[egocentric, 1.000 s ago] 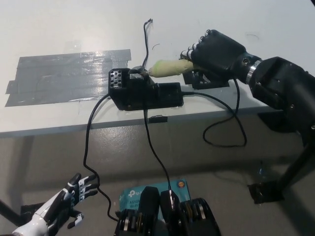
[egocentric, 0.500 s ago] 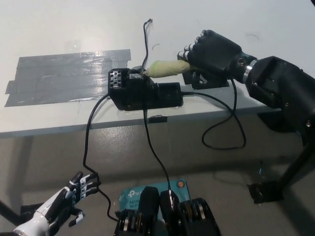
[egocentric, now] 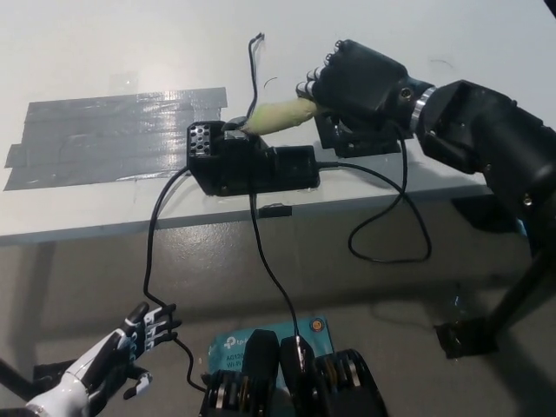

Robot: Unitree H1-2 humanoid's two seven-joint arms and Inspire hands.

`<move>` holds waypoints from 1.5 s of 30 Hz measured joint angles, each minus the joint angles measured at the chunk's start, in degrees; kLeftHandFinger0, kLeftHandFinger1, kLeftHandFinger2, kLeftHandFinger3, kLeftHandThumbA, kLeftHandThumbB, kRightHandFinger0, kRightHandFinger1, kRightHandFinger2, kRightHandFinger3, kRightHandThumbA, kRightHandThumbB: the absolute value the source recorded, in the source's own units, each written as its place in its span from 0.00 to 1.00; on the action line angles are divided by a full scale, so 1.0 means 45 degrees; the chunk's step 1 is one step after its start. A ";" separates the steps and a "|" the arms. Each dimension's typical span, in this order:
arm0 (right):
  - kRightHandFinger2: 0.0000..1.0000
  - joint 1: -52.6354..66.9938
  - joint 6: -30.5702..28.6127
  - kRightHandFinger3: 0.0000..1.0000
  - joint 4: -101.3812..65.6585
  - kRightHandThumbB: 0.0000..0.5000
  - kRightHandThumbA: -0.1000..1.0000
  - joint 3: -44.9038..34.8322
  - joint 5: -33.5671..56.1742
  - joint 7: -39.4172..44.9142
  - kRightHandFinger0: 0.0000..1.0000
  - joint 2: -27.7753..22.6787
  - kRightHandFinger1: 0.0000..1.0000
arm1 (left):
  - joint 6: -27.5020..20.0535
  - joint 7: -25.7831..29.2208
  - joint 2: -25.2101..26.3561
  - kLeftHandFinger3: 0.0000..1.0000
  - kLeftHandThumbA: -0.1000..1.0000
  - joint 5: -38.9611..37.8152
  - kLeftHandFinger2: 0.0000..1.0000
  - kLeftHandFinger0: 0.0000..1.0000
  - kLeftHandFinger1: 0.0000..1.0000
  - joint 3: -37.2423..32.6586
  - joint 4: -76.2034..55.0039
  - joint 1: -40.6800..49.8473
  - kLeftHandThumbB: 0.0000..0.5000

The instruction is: The robot uses its right hand to grab and lift the soldering gun kept on the middle of the table and puts it in its base

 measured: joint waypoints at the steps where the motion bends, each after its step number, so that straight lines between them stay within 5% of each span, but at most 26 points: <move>1: 0.48 -0.0018 -0.0013 0.31 0.0144 0.17 0.08 0.0041 -0.0045 -0.0127 0.00 0.0019 0.03 | 0.0000 0.0000 0.0000 1.00 1.00 0.0012 1.00 1.00 1.00 -0.0012 -0.0001 -0.0011 0.50; 4: 0.47 -0.0018 0.0003 0.25 0.0260 0.12 0.11 0.0135 -0.0131 -0.0392 0.00 0.0059 0.02 | 0.0007 -0.0003 0.0000 1.00 1.00 0.0049 1.00 1.00 1.00 -0.0047 -0.0020 -0.0049 0.49; 6: 0.47 -0.0018 0.0020 0.23 0.0258 0.22 0.04 0.0206 -0.0190 -0.0508 0.00 0.0076 0.03 | 0.0033 -0.0003 0.0000 1.00 1.00 0.0071 1.00 1.00 1.00 -0.0064 -0.0046 -0.0099 0.44; 9: 0.50 -0.0008 0.0042 0.16 0.0253 0.09 0.04 0.0286 -0.0283 -0.0637 0.00 0.0121 0.04 | 0.0051 -0.0004 0.0000 1.00 1.00 0.0106 1.00 1.00 1.00 -0.0079 -0.0116 -0.0134 0.43; 13: 0.49 0.0070 0.0070 0.14 0.0252 0.07 0.06 0.0269 -0.0296 -0.0643 0.00 0.0211 0.04 | 0.0086 -0.0008 0.0000 1.00 1.00 0.0154 1.00 1.00 1.00 -0.0138 -0.0180 -0.0162 0.48; 15: 0.49 0.0128 0.0169 0.15 0.0244 0.09 0.09 0.0260 -0.0311 -0.0645 0.00 0.0266 0.05 | 0.0117 -0.0016 0.0000 1.00 1.00 0.0186 1.00 1.00 1.00 -0.0167 -0.0191 -0.0171 0.45; 18: 0.50 0.0174 0.0280 0.15 0.0211 0.22 0.00 0.0261 -0.0341 -0.0653 0.00 0.0333 0.06 | 0.0181 -0.0022 0.0000 1.00 1.00 0.0206 1.00 1.00 1.00 -0.0201 -0.0191 -0.0181 0.48; 21: 0.60 0.0175 0.0331 0.18 0.0211 0.26 0.00 0.0256 -0.0354 -0.0664 0.00 0.0374 0.13 | 0.0230 -0.0022 -0.0001 1.00 1.00 0.0214 1.00 1.00 1.00 -0.0218 -0.0191 -0.0201 0.50; 22: 0.65 0.0187 0.0334 0.40 0.0221 0.15 0.00 0.0183 -0.0332 -0.0664 0.00 0.0395 0.18 | 0.0241 -0.0022 0.0000 1.00 1.00 0.0222 1.00 1.00 1.00 -0.0229 -0.0190 -0.0221 0.50; 23: 0.77 0.0201 0.0331 1.00 0.0254 0.14 0.03 0.0108 -0.0300 -0.0664 0.09 0.0421 0.31 | 0.0248 -0.0022 0.0000 1.00 1.00 0.0223 1.00 1.00 1.00 -0.0236 -0.0189 -0.0232 0.50; 24: 1.00 0.0212 0.0331 1.00 0.0278 0.50 0.20 0.0052 -0.0269 -0.0645 0.58 0.0436 0.76 | 0.0252 -0.0022 0.0000 1.00 1.00 0.0226 1.00 1.00 1.00 -0.0241 -0.0189 -0.0239 0.49; 25: 1.00 0.0233 0.0331 1.00 0.0249 0.76 0.38 -0.0033 -0.0218 -0.0518 1.00 0.0436 1.00 | 0.0252 -0.0022 0.0000 1.00 1.00 0.0230 1.00 1.00 1.00 -0.0245 -0.0188 -0.0249 0.49; 26: 1.00 0.0250 0.0357 1.00 0.0188 0.95 0.49 -0.0047 -0.0226 -0.0460 1.00 0.0430 1.00 | 0.0255 -0.0022 0.0000 1.00 1.00 0.0234 1.00 1.00 1.00 -0.0247 -0.0188 -0.0251 0.49; 27: 1.00 0.0302 0.0547 1.00 -0.0047 0.99 0.49 -0.0040 -0.0316 -0.0350 1.00 0.0399 1.00 | 0.0265 -0.0022 0.0000 1.00 1.00 0.0241 1.00 1.00 1.00 -0.0249 -0.0188 -0.0252 0.49; 29: 1.00 0.0352 0.0798 1.00 -0.0380 1.00 0.63 -0.0014 -0.0431 -0.0136 1.00 0.0403 1.00 | 0.0275 -0.0022 0.0000 1.00 1.00 0.0246 1.00 1.00 1.00 -0.0250 -0.0188 -0.0259 0.50; 32: 1.00 0.0461 0.1204 1.00 -0.1029 1.00 0.70 0.0139 -0.0706 0.0251 1.00 0.0499 1.00 | 0.0275 -0.0023 -0.0001 1.00 1.00 0.0244 1.00 1.00 1.00 -0.0249 -0.0183 -0.0261 0.50; 45: 1.00 0.1343 0.2340 1.00 -0.2840 1.00 0.80 -0.0247 -0.0989 0.1425 1.00 0.0855 1.00 | 0.0250 -0.0028 0.0010 1.00 1.00 0.0272 1.00 1.00 1.00 -0.0255 -0.0027 -0.0198 0.49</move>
